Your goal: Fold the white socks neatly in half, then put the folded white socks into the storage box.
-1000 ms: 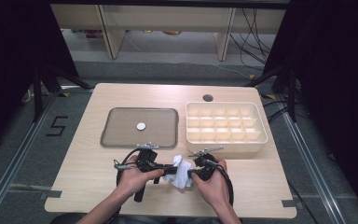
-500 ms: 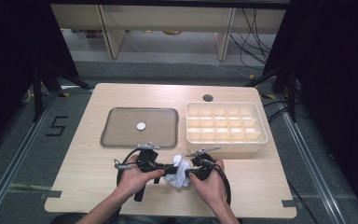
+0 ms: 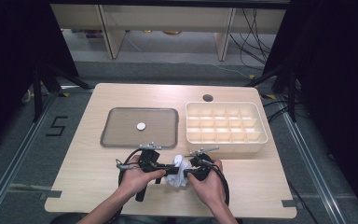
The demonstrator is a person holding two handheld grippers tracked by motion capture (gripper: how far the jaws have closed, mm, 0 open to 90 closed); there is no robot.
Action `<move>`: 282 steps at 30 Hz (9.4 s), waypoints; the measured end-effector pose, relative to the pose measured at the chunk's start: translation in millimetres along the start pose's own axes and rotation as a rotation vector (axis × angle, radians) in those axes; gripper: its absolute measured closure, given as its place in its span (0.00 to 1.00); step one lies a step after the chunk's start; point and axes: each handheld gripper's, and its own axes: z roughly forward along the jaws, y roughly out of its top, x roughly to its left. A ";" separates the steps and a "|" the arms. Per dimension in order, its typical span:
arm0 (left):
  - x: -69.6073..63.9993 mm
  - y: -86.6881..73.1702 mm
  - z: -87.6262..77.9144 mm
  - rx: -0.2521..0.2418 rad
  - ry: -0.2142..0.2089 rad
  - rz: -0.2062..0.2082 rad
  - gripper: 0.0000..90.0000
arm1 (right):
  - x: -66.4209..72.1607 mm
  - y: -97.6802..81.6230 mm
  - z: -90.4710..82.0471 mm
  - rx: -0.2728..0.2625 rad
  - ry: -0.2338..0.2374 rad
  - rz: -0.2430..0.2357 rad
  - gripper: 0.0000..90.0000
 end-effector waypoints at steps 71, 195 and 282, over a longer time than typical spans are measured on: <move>-9.0 -22.2 9.7 0.075 0.020 0.153 0.87 | -17.3 25.2 -2.1 -0.091 0.081 0.170 0.46; 44.0 -51.3 -36.4 -0.293 0.246 0.177 0.52 | -53.4 44.4 -80.5 -0.433 0.075 0.188 0.81; 40.7 -52.8 -31.7 -0.280 0.235 0.176 0.50 | -64.0 116.2 -7.1 -0.093 -0.221 0.120 0.65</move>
